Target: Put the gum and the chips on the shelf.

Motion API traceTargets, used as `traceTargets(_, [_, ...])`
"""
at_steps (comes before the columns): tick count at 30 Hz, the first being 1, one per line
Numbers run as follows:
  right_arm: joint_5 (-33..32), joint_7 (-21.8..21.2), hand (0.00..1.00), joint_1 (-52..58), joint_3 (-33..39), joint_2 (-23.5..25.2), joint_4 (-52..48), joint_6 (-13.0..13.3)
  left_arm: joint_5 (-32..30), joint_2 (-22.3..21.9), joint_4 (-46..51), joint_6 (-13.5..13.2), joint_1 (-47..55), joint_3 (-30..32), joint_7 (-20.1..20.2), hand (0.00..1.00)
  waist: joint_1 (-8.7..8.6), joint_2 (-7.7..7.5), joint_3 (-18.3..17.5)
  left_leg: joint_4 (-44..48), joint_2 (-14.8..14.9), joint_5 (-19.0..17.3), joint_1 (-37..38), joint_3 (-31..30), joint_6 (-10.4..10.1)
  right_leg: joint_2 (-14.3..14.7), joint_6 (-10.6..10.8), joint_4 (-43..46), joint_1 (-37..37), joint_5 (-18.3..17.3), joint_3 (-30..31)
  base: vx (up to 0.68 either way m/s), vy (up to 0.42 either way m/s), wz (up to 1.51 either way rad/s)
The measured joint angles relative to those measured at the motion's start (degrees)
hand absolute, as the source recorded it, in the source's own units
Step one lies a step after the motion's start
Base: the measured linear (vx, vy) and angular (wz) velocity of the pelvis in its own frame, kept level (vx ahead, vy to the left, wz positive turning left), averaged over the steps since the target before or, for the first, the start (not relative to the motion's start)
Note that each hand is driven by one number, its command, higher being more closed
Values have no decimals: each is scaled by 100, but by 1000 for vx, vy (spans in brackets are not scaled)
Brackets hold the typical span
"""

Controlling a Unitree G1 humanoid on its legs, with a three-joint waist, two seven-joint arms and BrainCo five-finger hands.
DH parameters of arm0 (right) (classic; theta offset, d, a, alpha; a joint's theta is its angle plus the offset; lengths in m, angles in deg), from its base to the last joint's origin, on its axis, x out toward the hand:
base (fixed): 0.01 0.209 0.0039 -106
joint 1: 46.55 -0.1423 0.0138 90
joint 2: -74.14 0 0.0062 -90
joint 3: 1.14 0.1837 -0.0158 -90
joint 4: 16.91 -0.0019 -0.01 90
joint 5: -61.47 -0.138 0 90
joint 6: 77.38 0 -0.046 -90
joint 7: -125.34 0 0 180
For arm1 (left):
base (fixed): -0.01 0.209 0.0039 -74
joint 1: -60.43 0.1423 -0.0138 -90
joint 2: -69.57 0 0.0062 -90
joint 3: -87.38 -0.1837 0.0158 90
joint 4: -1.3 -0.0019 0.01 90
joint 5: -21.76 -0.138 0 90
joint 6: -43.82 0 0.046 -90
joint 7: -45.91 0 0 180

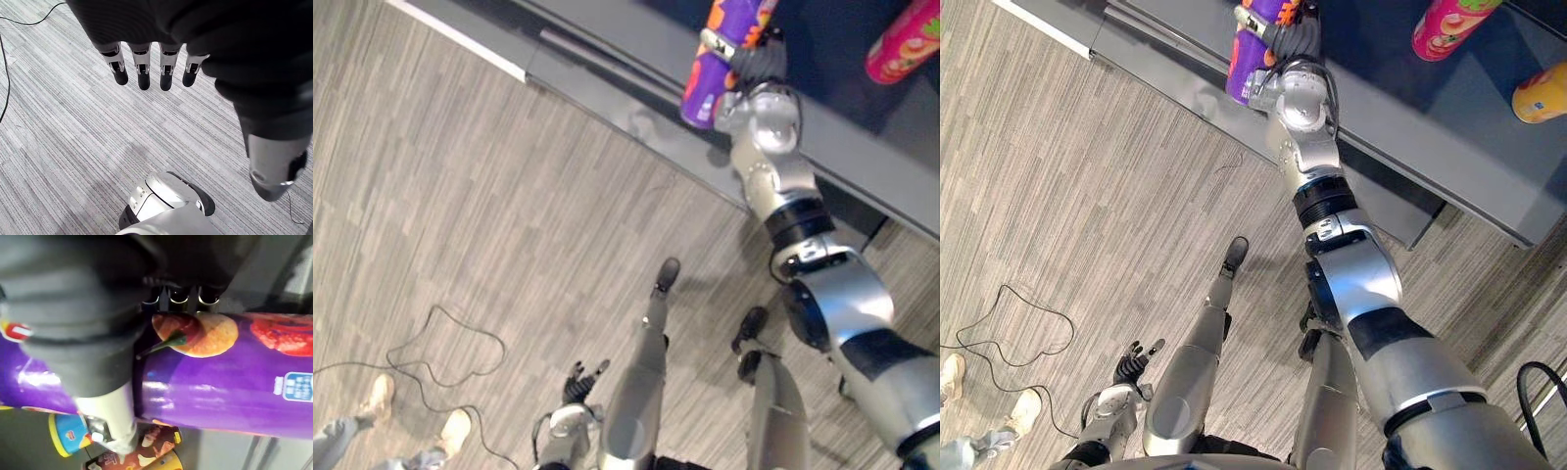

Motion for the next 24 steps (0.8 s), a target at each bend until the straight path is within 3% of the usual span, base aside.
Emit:
traceTargets(7, [4,9,100,-118,282,-27,-244,145,-1,55,-9,31,-5,1,-11,0,-126,1,-4,-123,27,62,95,38,-23,5,-23,34,8,-14,27,-12,-25,-3])
traceTargets(24, [96,253,100,-62,219,-7,-319,189,0,23,1,-33,-298,3,-30,0,-110,20,-21,-184,0,167,-297,-14,-28,-52,-68,248,-484,-47,-9,16,-37,2])
